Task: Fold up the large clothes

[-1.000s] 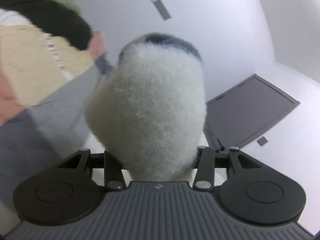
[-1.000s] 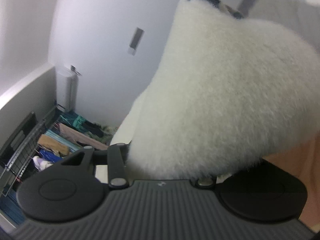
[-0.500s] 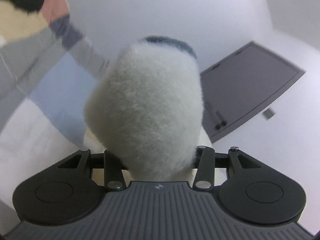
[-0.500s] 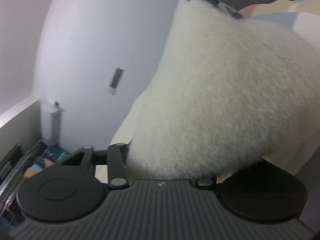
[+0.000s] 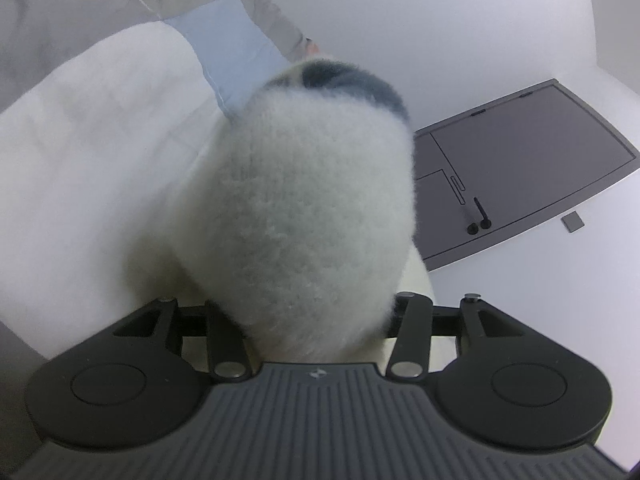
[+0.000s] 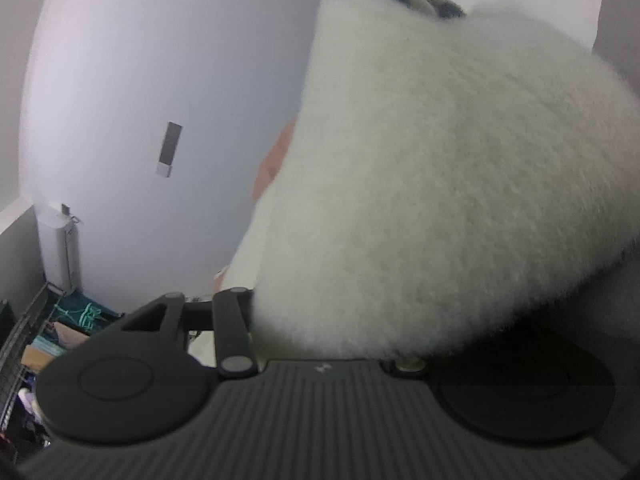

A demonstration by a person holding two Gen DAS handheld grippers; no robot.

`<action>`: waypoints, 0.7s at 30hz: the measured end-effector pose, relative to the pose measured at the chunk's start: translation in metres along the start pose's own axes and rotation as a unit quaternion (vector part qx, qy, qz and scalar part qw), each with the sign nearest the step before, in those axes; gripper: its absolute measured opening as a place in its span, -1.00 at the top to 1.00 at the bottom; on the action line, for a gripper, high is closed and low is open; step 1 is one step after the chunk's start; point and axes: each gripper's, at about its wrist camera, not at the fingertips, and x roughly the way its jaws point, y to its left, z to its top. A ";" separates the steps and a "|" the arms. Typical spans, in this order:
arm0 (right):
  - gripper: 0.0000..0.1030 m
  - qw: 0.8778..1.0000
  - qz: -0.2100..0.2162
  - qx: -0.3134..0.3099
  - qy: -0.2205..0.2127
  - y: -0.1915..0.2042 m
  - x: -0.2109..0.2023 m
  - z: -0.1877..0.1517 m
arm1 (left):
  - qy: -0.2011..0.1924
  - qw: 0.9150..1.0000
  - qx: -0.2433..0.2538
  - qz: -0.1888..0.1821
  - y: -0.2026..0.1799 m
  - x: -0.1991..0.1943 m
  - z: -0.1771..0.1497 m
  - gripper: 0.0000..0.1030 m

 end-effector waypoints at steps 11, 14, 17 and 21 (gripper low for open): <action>-0.23 0.998 -0.069 0.002 -0.007 0.008 -0.049 -0.028 | 0.033 0.994 0.059 0.086 -0.028 0.003 0.014 -0.69; -0.23 0.995 -0.096 0.004 -0.004 0.019 -0.068 -0.038 | 0.030 0.986 0.105 0.125 -0.044 -0.008 0.008 -0.69; -0.23 0.994 -0.109 -0.018 0.000 0.035 -0.089 -0.044 | 0.022 0.977 0.155 0.145 -0.064 -0.024 0.006 -0.69; -0.23 0.992 -0.103 -0.071 -0.006 0.069 -0.120 -0.048 | -0.003 0.961 0.231 0.155 -0.107 -0.057 0.007 -0.69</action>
